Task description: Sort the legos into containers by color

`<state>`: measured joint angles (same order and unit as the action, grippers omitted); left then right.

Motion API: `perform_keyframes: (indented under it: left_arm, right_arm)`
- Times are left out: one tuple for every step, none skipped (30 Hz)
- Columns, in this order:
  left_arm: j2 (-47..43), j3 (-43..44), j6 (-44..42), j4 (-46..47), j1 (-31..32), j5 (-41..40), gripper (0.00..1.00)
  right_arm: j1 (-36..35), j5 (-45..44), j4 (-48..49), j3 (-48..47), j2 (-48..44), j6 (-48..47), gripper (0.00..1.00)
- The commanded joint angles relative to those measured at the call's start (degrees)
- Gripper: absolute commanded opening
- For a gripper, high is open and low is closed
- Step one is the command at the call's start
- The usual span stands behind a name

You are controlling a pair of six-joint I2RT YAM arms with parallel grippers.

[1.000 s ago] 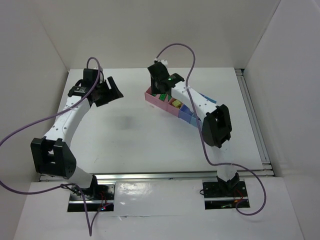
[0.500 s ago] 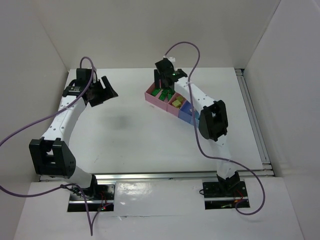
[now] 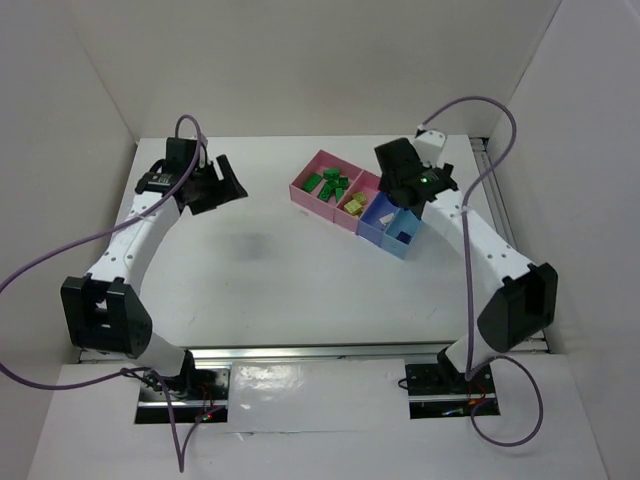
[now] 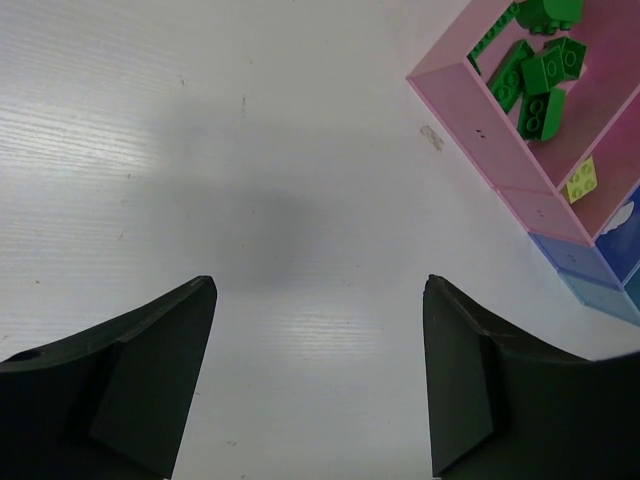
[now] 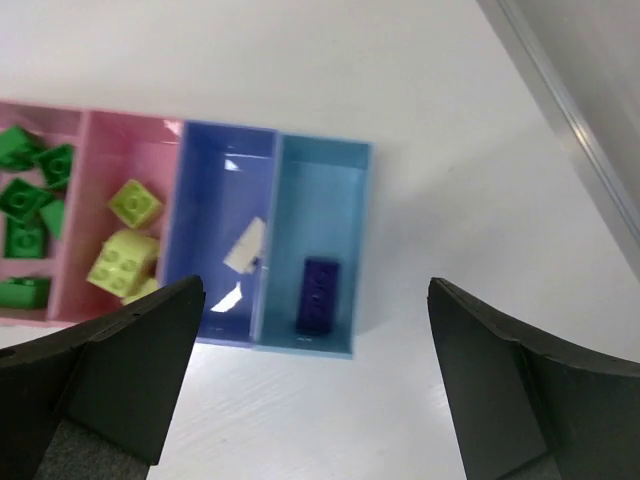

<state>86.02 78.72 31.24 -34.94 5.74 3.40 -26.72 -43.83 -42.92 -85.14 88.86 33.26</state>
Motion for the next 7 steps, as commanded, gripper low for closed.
perform_keyframes:
  left_arm:
    - [-0.9,0.0,-1.4,0.0,1.8,-0.1,0.86]
    - [-0.3,0.0,-1.4,-0.5,2.5,-0.6,0.86]
    - [-0.3,0.6,-1.4,-0.5,2.5,-0.6,0.86]
    - [-0.3,0.6,-1.4,-1.0,3.1,-0.6,0.86]
    - [-0.3,0.6,-1.4,-1.0,3.1,-0.6,0.86]
    - [-0.3,0.6,-1.4,-1.0,3.8,-0.6,0.86]
    - [-1.0,1.2,-1.4,-1.0,4.5,-1.2,0.86]
  right_arm:
    - [0.4,-1.8,-3.7,8.9,-6.3,3.9,1.0]
    - [0.4,-1.8,-3.7,10.8,-8.0,3.9,1.0]
    - [1.0,-1.8,-3.7,12.2,-10.7,3.9,1.0]
    - [1.0,-0.9,-3.7,14.6,-11.9,4.5,1.0]
    - [1.5,0.4,-2.8,16.0,-13.1,3.6,1.0]
    - [1.5,0.4,-2.8,17.2,-14.2,4.1,0.99]
    - [1.5,0.4,-2.8,17.9,-16.2,5.1,0.99]
